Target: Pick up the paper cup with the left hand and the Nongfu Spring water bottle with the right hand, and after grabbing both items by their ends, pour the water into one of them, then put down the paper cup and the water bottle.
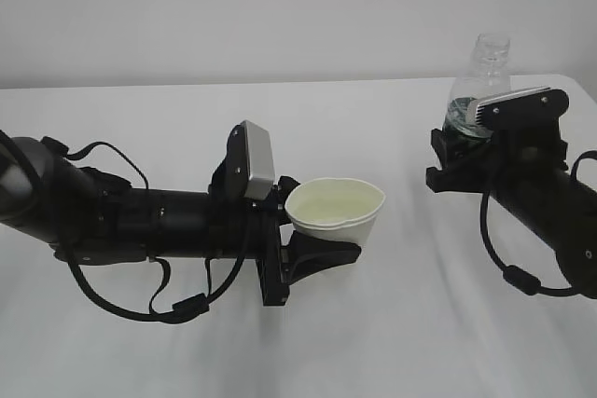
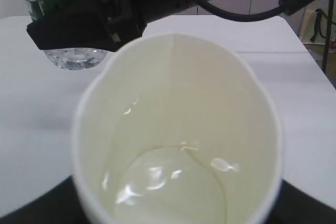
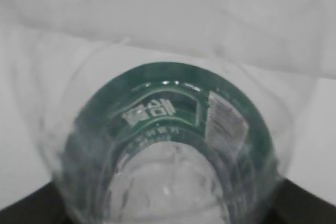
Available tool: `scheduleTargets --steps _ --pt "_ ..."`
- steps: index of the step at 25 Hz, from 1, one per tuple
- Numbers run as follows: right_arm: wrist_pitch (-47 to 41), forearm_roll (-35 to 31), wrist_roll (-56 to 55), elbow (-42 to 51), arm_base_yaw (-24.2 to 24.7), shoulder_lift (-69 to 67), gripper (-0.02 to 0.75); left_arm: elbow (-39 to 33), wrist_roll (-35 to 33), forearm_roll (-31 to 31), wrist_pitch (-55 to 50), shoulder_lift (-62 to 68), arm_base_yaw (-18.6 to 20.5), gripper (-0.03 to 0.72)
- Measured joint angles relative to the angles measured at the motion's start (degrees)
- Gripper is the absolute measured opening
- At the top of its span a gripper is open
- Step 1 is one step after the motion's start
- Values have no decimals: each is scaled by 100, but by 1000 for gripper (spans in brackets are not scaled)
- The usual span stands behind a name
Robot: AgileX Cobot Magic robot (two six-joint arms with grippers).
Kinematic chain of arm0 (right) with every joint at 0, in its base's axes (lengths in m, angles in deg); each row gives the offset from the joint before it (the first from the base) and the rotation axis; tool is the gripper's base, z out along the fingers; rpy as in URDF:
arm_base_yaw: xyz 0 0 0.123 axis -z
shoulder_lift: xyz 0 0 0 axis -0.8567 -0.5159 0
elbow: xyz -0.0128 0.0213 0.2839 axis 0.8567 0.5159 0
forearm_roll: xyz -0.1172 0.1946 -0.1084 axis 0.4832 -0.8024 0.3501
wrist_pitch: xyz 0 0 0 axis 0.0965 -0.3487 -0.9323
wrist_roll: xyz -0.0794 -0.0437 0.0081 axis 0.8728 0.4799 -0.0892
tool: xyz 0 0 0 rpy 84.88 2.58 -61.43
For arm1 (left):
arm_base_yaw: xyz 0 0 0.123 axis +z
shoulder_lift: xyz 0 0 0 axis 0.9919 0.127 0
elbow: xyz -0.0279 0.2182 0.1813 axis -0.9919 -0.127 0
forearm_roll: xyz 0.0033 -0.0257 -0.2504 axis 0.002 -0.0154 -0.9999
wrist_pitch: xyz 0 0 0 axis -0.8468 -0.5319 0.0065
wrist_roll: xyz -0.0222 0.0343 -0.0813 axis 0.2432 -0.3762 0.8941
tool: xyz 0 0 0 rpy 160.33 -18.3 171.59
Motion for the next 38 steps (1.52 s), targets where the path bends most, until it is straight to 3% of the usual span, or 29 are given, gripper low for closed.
scheduleTargets --steps 26,38 --pt "609 -9 -247 -11 0 -924 446 0 0 0 -10 0 -113 413" --pt "631 -9 -247 -11 0 -924 446 0 10 -359 -231 0 -113 413"
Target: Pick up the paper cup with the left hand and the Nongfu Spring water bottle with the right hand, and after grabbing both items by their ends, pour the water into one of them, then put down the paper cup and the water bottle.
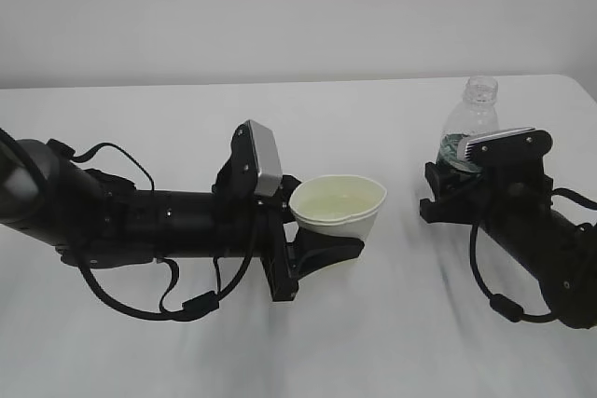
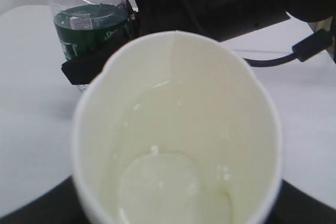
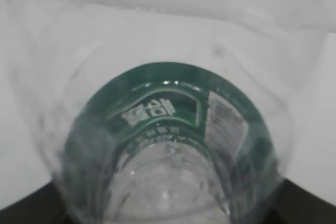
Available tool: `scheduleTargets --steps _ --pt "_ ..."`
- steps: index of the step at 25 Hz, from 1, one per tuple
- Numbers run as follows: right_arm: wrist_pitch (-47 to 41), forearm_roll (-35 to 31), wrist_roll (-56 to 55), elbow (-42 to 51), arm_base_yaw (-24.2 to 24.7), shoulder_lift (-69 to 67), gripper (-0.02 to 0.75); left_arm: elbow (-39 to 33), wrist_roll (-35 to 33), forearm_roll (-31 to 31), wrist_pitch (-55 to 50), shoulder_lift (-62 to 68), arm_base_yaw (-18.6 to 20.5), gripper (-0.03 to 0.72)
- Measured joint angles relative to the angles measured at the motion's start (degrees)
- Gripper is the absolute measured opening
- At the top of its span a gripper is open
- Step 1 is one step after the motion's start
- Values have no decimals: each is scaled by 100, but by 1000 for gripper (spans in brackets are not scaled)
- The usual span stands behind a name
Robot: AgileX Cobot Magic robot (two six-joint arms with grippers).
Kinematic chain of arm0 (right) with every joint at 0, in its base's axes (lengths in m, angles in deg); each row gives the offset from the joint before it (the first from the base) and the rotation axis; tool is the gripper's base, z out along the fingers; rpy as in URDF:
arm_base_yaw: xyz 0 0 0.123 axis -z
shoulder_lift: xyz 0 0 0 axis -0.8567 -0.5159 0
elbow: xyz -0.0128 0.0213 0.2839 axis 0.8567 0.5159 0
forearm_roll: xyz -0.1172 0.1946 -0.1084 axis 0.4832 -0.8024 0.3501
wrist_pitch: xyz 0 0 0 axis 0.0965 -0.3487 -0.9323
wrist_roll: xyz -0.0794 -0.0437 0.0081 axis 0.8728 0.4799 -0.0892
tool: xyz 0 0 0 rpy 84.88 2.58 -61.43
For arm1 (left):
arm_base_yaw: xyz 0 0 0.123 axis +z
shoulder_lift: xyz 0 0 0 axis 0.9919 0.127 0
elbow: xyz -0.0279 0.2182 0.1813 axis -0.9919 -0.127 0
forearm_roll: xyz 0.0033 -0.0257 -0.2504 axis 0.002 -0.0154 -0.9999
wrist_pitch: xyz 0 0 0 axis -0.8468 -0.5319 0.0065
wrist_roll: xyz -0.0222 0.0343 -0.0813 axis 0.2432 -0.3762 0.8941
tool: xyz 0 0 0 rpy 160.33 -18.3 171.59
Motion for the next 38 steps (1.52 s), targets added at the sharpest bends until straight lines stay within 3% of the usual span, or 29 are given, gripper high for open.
scheduleTargets --steps 21,38 --pt "13 -79 0 0 0 -81 446 0 -427 -1786 -246 0 11 412" --pt "13 -163 0 -45 0 -206 446 0 -459 -2387 -254 0 882 412"
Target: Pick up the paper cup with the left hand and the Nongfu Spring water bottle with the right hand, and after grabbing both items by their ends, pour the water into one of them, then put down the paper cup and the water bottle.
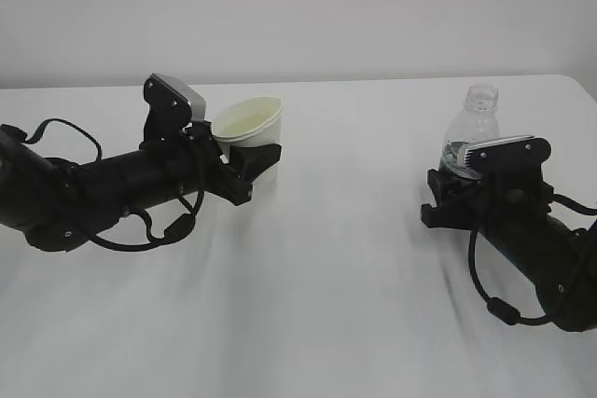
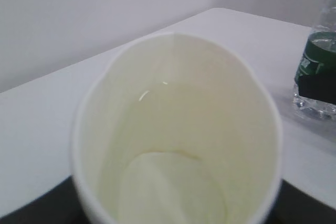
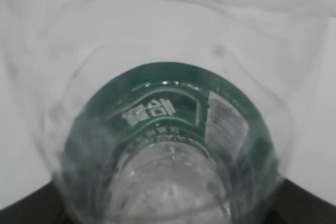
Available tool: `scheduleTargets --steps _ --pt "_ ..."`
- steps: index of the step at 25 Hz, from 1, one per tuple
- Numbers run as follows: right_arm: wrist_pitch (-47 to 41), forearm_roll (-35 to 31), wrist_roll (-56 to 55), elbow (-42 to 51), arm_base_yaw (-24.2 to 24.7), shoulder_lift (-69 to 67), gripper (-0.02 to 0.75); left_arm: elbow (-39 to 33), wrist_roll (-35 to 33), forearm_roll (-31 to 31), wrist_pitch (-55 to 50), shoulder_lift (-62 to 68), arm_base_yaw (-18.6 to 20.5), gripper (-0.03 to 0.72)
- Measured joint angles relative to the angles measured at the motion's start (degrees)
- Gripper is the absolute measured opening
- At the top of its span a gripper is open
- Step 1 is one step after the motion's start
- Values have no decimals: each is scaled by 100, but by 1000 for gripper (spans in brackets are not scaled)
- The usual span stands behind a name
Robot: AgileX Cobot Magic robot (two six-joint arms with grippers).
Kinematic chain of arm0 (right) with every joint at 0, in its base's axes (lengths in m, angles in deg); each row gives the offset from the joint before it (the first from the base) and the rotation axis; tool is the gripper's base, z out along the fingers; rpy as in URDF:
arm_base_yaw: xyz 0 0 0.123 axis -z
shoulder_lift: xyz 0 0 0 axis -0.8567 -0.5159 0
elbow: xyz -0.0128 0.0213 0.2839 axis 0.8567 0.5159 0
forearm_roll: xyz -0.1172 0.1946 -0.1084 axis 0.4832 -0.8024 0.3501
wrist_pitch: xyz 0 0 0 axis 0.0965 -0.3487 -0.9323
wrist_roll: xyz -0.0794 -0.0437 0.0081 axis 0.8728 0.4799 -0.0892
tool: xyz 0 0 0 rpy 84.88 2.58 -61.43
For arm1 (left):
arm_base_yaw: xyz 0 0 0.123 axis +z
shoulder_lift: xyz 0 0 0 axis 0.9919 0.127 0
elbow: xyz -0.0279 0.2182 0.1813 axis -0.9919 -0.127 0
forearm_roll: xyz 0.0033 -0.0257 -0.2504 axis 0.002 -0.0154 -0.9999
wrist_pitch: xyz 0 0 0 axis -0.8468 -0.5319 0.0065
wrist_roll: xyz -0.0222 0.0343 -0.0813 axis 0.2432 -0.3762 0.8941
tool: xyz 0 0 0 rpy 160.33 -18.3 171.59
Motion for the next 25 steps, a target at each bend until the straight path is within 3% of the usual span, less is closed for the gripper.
scheduleTargets --steps 25 --pt "0 -47 0 0 0 0 446 0 -175 -260 0 0 1320 412"
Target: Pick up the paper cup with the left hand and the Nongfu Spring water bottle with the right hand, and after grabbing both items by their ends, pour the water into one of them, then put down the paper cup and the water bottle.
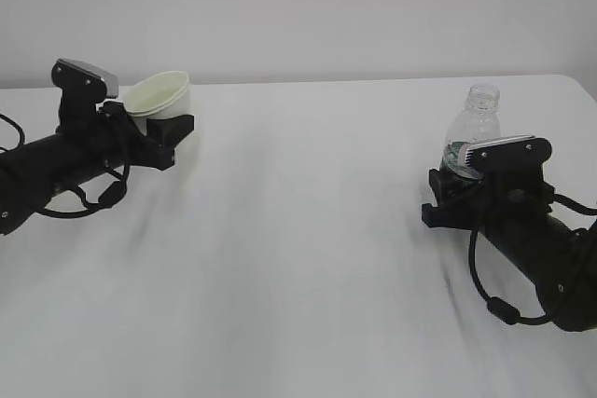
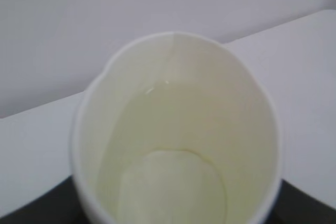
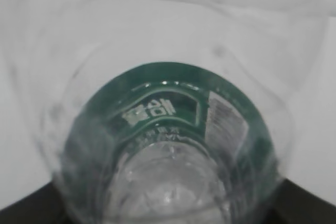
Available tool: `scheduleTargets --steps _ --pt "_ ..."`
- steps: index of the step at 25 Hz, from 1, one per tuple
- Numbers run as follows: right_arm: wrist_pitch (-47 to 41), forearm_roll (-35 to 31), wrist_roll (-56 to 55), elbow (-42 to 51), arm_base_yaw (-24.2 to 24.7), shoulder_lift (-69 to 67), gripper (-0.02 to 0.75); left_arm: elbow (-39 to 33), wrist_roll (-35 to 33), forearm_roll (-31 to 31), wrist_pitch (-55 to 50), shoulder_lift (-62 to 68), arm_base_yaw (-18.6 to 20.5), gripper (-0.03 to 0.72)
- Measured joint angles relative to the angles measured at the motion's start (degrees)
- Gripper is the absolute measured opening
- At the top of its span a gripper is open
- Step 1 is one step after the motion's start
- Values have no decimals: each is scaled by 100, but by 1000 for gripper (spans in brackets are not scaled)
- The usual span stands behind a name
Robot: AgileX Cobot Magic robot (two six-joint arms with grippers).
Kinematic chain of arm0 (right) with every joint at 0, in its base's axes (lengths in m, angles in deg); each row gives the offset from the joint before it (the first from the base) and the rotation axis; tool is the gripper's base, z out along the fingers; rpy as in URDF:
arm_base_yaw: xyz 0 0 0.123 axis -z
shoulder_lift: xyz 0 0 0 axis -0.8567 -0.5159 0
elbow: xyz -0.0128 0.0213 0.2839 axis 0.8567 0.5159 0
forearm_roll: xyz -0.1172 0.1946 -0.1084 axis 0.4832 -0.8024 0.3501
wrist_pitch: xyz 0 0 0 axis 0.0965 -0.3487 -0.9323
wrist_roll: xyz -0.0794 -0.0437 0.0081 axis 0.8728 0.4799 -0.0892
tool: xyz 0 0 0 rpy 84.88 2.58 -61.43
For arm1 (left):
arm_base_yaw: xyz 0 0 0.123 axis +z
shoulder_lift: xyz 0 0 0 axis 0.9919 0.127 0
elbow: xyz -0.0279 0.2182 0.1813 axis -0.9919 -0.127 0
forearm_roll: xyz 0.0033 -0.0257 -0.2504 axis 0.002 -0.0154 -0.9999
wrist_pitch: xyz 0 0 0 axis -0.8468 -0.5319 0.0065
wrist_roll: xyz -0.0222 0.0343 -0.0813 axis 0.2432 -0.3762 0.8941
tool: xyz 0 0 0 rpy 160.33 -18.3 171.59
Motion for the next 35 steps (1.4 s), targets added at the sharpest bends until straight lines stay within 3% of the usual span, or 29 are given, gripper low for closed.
scheduleTargets --steps 20,35 --pt "0 0 0 0 0 0 446 0 -162 -454 -27 0 1016 410" --pt "0 0 0 0 0 -4 446 -51 -356 -873 -191 110 1199 409"
